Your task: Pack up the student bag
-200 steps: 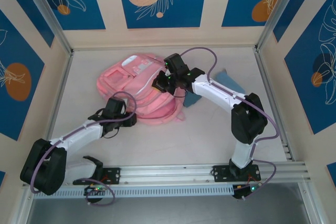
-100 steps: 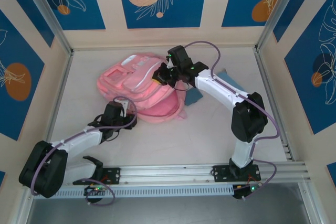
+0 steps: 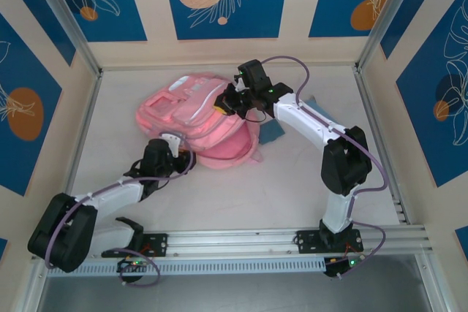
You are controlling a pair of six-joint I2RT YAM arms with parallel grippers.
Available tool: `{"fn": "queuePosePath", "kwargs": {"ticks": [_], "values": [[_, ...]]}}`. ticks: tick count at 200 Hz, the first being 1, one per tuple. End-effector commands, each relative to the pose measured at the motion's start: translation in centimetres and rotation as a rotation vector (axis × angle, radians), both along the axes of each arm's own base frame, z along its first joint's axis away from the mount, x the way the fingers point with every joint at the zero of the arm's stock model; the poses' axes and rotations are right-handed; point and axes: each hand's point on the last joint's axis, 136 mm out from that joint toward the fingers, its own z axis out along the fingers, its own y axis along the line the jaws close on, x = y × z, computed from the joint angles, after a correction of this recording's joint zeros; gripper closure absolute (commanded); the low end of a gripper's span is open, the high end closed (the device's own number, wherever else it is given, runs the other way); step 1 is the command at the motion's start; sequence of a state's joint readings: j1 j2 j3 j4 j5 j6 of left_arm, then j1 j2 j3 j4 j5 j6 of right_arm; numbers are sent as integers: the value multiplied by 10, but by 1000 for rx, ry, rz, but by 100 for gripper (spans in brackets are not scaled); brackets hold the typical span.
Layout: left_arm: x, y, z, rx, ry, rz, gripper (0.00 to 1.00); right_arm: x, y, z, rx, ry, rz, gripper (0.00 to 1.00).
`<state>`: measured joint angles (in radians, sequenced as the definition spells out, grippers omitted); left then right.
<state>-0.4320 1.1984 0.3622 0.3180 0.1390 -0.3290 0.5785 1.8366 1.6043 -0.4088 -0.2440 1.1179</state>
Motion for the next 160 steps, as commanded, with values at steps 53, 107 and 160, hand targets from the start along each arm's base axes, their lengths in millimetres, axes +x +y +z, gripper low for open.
{"fn": "queuePosePath", "kwargs": {"ticks": [53,107,160], "values": [[5,-9,-2,-23,-22,-46,83,13,5,42,98,-88,6,100],[-1,3,-2,0,-30,-1,100,16,1,39,89,-82,-14,100],[-17,-6,9,-64,-11,-49,100,14,8,34,102,-67,0,100]]}}
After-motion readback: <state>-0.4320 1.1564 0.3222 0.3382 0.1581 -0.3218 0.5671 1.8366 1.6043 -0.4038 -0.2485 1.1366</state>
